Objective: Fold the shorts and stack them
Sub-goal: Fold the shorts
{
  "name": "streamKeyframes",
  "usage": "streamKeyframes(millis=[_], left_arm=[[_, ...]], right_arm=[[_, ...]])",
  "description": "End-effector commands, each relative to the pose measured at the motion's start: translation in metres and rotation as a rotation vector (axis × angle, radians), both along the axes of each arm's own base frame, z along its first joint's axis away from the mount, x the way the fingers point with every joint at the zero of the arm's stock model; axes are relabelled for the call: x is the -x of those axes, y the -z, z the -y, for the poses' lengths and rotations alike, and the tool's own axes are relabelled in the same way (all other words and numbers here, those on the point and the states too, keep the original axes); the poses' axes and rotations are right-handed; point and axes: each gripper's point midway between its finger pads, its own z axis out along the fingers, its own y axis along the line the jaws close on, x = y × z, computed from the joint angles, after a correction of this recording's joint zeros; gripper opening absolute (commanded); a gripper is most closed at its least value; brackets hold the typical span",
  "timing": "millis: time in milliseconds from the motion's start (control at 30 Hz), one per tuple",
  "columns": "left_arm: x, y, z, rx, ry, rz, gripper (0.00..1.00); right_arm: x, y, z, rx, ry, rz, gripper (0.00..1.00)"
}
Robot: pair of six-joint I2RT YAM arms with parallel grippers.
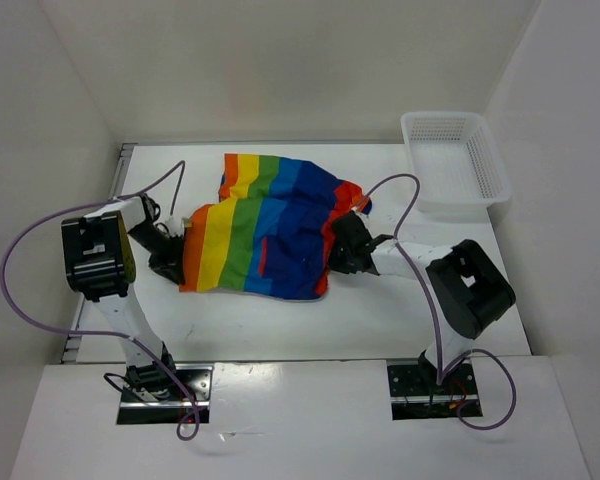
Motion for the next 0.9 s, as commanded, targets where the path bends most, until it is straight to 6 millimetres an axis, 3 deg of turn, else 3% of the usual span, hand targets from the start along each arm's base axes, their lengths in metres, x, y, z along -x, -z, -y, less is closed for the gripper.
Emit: streamKeyframes(millis=[0,33,100,133,200,233,267,333,367,400,433,467,500,567,600,633,867], left_arm=[[0.022,0.039,-0.002,-0.012,0.062,-0.078,0.16],[0.020,0.043,-0.002,-0.015,0.048,-0.080,0.09],[0.006,0.034,0.004,0.031,0.047,-0.048,0.00],[-0.018,0.021,0.000,0.016,0.035,0.038,0.00],[-0.053,-0.011,-0.005,-0.001,0.024,0.171,0.00],[-0.074,-0.041,-0.014,-0.029,-0.011,0.273,0.00],[-0.110,-0.082,-0.024,-0.073,-0.019,0.412,0.00],[-0.138,-0.145,-0.035,-0.136,-0.028,0.595,0.00],[-0.148,-0.173,-0.037,-0.154,-0.027,0.671,0.00],[-0.160,-0.215,-0.040,-0.182,-0.026,0.784,0.00],[-0.158,-0.249,-0.040,-0.202,-0.026,0.868,0.00],[-0.157,-0.271,-0.040,-0.215,-0.025,0.922,0.00],[-0.151,-0.299,-0.039,-0.237,-0.036,0.986,0.00],[-0.143,-0.327,-0.037,-0.248,-0.047,1.053,0.00],[-0.133,-0.348,-0.034,-0.260,-0.047,1.105,0.00],[-0.128,-0.356,-0.033,-0.259,-0.056,1.122,0.00],[-0.077,-0.417,-0.020,-0.293,-0.078,1.282,0.00]], right_arm=[[-0.004,0.007,-0.002,0.027,0.009,-0.007,0.10],[-0.002,0.008,0.001,0.042,0.014,-0.013,0.06],[-0.015,-0.010,0.005,0.068,0.038,0.042,0.00],[-0.021,-0.020,0.007,0.092,0.023,0.076,0.00],[-0.047,-0.065,0.013,0.125,0.040,0.189,0.00],[-0.059,-0.084,0.020,0.158,0.033,0.239,0.00],[-0.079,-0.118,0.029,0.156,0.069,0.300,0.00],[-0.098,-0.169,0.046,0.146,0.108,0.398,0.00],[-0.110,-0.208,0.051,0.103,0.140,0.465,0.00],[-0.115,-0.227,0.071,0.110,0.178,0.492,0.00],[-0.113,-0.260,0.081,0.088,0.199,0.554,0.00],[-0.115,-0.295,0.090,0.084,0.222,0.629,0.00],[-0.109,-0.311,0.096,0.094,0.231,0.654,0.00],[-0.092,-0.361,0.113,0.096,0.277,0.755,0.00],[-0.084,-0.369,0.119,0.110,0.280,0.762,0.00],[-0.072,-0.387,0.126,0.095,0.297,0.799,0.00],[-0.006,-0.457,0.158,0.055,0.334,0.951,0.00]])
